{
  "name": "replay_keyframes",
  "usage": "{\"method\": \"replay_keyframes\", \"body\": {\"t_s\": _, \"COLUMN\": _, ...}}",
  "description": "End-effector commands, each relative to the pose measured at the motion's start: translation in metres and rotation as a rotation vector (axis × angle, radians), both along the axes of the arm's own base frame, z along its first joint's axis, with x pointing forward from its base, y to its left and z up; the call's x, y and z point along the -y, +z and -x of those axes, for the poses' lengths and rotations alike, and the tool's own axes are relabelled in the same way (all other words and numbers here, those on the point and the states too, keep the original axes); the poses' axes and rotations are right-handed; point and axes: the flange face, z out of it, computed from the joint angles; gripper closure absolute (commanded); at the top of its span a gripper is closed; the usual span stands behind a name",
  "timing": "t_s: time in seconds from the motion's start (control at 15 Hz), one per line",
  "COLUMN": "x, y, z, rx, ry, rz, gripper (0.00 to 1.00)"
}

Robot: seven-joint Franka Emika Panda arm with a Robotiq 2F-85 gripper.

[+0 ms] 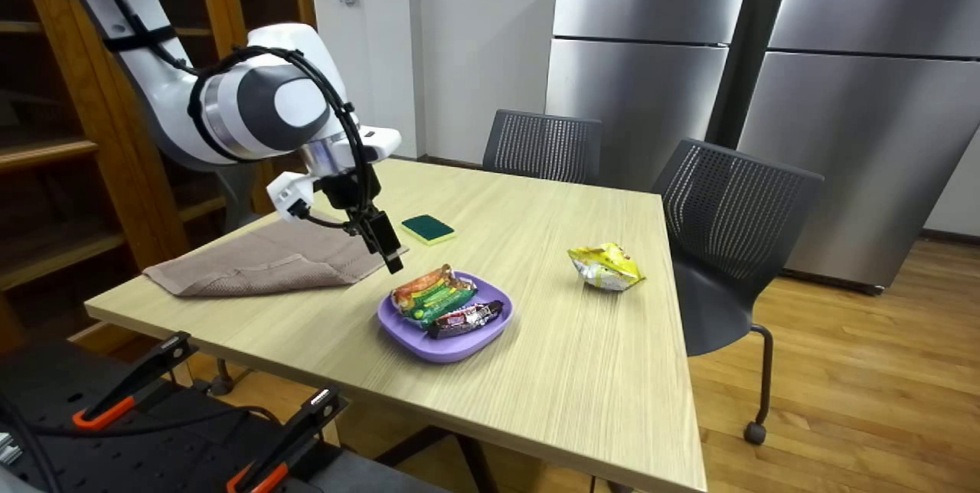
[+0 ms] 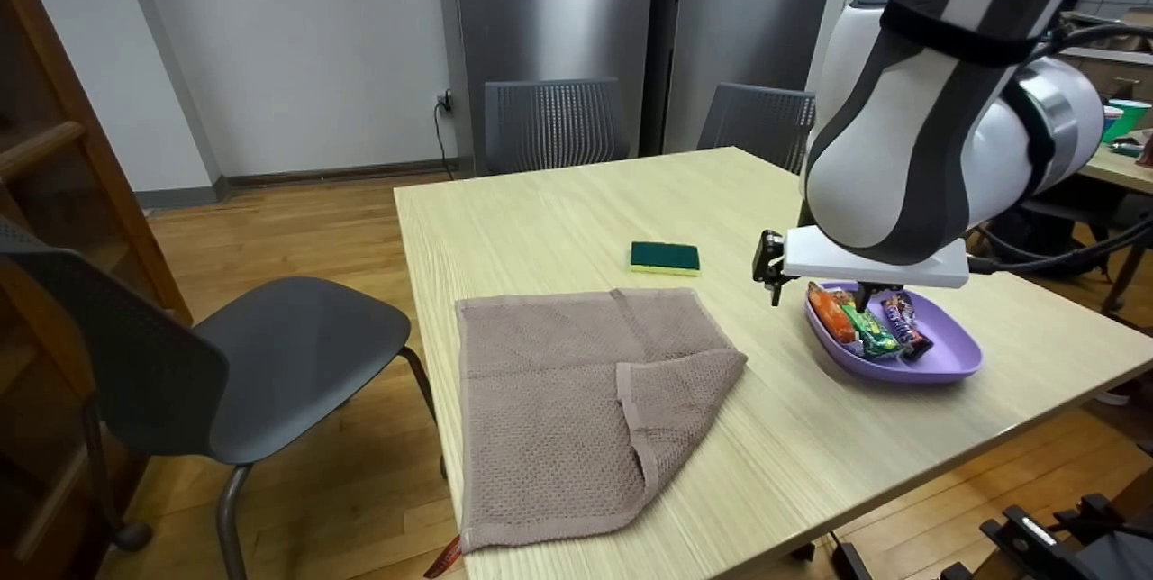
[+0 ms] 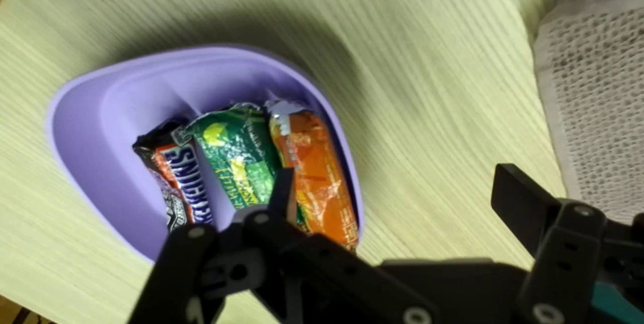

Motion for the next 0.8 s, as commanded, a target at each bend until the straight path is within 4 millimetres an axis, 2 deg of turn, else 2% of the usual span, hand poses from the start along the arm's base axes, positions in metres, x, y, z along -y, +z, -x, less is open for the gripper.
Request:
{"method": "replay_keyframes", "body": {"t_s": 0.0, "x": -0.033, "y": 0.007, "z": 0.008, "rx": -0.013, "ry": -0.002, "rz": -0.056, "gripper": 0.00}}
{"method": "replay_keyframes", "body": {"t_s": 0.73, "x": -0.130, "y": 0.006, "z": 0.010, "rx": -0.026, "ry": 0.120, "rz": -0.112, "gripper": 0.00}}
